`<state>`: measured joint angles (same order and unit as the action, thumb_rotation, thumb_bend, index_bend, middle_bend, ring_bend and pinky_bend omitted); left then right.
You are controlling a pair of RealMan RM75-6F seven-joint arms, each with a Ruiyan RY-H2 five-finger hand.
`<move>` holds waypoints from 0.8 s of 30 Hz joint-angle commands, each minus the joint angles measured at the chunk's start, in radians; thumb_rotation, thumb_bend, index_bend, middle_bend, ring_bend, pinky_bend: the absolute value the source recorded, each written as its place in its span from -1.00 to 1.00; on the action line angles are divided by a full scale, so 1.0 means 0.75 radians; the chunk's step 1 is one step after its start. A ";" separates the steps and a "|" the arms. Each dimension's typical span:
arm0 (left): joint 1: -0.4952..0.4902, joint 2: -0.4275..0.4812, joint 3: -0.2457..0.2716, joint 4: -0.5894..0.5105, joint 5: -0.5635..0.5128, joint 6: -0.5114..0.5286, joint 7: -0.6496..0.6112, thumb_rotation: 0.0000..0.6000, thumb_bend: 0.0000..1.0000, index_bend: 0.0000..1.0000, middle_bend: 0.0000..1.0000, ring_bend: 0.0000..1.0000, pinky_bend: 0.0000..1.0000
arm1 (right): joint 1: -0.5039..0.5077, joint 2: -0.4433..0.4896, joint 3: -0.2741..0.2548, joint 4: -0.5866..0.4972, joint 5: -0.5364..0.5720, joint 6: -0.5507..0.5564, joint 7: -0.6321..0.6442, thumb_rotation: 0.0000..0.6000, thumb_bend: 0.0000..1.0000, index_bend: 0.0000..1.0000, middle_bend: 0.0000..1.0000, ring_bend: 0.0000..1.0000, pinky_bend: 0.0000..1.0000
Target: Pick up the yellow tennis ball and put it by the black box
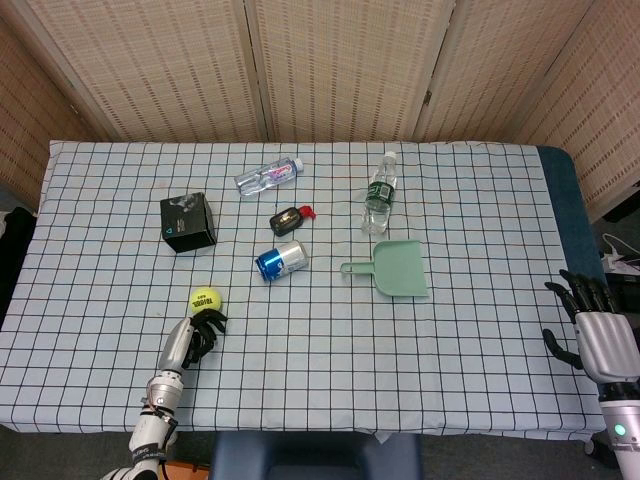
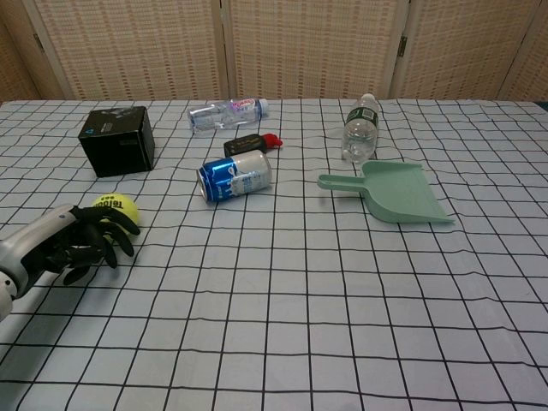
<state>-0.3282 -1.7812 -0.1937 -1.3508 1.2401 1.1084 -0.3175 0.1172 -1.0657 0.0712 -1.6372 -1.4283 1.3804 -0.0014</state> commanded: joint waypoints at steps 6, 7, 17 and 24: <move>-0.045 -0.040 -0.028 0.071 -0.020 -0.020 0.044 1.00 0.91 -0.18 -0.06 0.02 0.66 | 0.001 0.000 -0.001 -0.001 -0.001 -0.002 0.000 1.00 -0.38 -0.63 -0.93 -1.00 -0.98; -0.054 -0.047 -0.032 0.088 -0.018 -0.022 0.053 1.00 0.91 -0.18 -0.06 0.02 0.66 | 0.001 0.001 -0.001 -0.001 -0.001 -0.002 0.001 1.00 -0.38 -0.63 -0.93 -1.00 -0.98; -0.105 -0.059 -0.038 0.170 0.004 -0.035 0.101 1.00 0.91 -0.18 -0.06 0.02 0.65 | 0.002 0.001 -0.002 -0.001 -0.001 -0.005 0.001 1.00 -0.38 -0.63 -0.93 -1.00 -0.98; -0.130 -0.017 -0.015 0.198 0.034 -0.020 0.235 1.00 0.91 -0.13 -0.06 0.02 0.65 | 0.003 0.000 -0.004 -0.001 -0.002 -0.009 0.001 1.00 -0.38 -0.63 -0.93 -1.00 -0.98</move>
<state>-0.4186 -1.8066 -0.2133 -1.2121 1.2556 1.0851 -0.1793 0.1197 -1.0654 0.0680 -1.6380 -1.4296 1.3735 -0.0010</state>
